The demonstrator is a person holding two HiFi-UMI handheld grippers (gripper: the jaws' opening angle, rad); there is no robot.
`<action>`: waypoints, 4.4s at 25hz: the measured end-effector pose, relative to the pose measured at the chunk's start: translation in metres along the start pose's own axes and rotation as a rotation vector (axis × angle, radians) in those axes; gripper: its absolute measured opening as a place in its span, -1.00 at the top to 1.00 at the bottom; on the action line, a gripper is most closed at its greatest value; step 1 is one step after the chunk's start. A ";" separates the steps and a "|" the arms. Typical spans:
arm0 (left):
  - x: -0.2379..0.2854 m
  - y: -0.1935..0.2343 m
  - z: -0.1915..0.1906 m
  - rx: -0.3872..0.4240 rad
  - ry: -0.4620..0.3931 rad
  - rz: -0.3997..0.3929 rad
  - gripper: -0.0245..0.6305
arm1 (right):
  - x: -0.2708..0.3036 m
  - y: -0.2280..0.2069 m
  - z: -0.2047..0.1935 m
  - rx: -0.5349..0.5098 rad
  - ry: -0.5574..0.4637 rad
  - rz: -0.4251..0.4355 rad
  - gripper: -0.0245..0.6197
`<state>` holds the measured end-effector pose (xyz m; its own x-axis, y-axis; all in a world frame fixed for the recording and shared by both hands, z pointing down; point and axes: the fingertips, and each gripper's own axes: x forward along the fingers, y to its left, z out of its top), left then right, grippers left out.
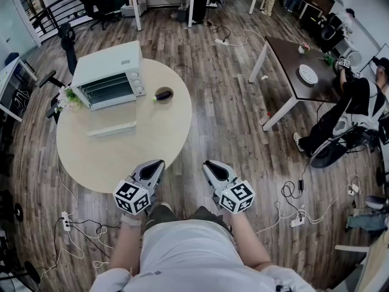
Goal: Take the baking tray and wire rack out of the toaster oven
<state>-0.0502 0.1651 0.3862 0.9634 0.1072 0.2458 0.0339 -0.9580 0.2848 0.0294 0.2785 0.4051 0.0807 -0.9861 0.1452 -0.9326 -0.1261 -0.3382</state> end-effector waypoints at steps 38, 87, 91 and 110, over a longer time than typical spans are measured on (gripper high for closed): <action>0.077 0.223 0.010 -0.285 -0.118 0.320 0.93 | 0.246 -0.109 0.036 -0.028 0.292 0.280 0.77; -0.028 0.418 0.158 -0.313 -0.405 0.933 0.52 | 0.477 -0.080 0.015 -0.049 0.574 0.823 0.77; -0.021 0.447 0.166 -0.357 -0.453 0.903 0.43 | 0.481 -0.085 0.022 -0.052 0.575 0.801 0.77; 0.052 0.580 0.065 -0.725 -0.588 0.769 0.25 | 0.494 -0.125 0.063 -0.097 0.559 0.657 0.77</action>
<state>0.0367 -0.4018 0.5037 0.6462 -0.7431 0.1738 -0.5766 -0.3262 0.7490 0.2078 -0.1997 0.4602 -0.6460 -0.6547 0.3924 -0.7573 0.4852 -0.4372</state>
